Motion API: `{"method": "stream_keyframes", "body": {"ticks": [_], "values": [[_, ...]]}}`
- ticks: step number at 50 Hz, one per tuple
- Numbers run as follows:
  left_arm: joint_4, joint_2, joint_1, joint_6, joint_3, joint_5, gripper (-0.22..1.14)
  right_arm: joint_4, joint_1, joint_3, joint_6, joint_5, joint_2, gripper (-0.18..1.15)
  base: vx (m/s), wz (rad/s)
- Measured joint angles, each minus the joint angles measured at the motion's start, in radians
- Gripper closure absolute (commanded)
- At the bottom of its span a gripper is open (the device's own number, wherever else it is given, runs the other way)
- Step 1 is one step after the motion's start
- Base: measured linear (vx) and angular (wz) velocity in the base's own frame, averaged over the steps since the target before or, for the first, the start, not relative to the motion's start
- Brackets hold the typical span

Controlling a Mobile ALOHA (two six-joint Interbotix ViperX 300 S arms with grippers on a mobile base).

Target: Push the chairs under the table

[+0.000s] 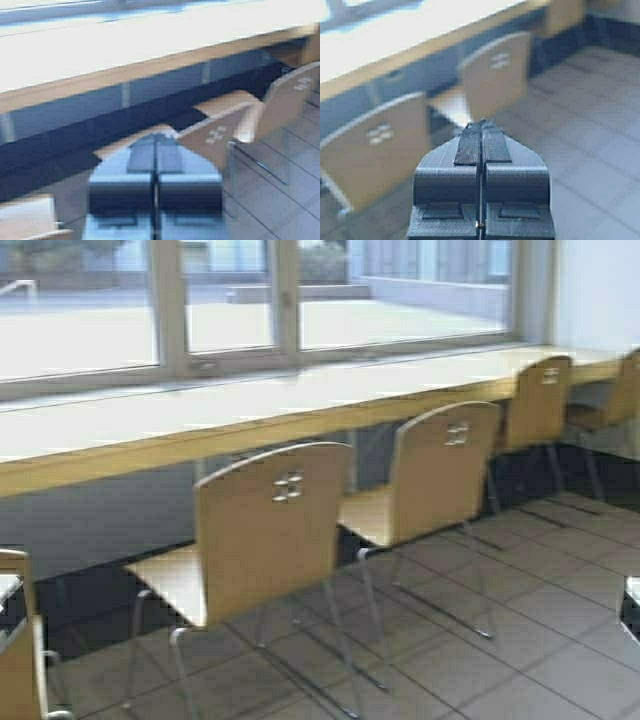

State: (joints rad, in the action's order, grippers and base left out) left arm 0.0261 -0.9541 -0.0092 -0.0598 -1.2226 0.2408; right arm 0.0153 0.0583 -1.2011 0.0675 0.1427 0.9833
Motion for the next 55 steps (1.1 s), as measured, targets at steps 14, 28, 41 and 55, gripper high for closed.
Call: {"method": "stream_keyframes", "body": {"ticks": [14,28,41,55], "values": [[0.0,0.0,0.0,-0.038,0.0,0.002,0.89,0.0,0.063,0.0,0.0,-0.003,-0.021,0.93,0.21,0.52],[0.005,0.015,0.002,-0.167,0.0,0.002,0.89,0.005,0.064,0.002,0.006,-0.021,-0.066,0.92,0.17,0.52],[0.005,0.147,-0.038,-0.364,0.008,0.002,0.89,0.127,0.193,0.012,0.041,-0.055,-0.155,0.92,0.13,0.47],[0.052,0.535,-0.224,-0.615,0.135,0.011,0.87,0.525,0.385,0.164,0.04,-0.072,-0.477,0.92,0.1,0.33]]}}
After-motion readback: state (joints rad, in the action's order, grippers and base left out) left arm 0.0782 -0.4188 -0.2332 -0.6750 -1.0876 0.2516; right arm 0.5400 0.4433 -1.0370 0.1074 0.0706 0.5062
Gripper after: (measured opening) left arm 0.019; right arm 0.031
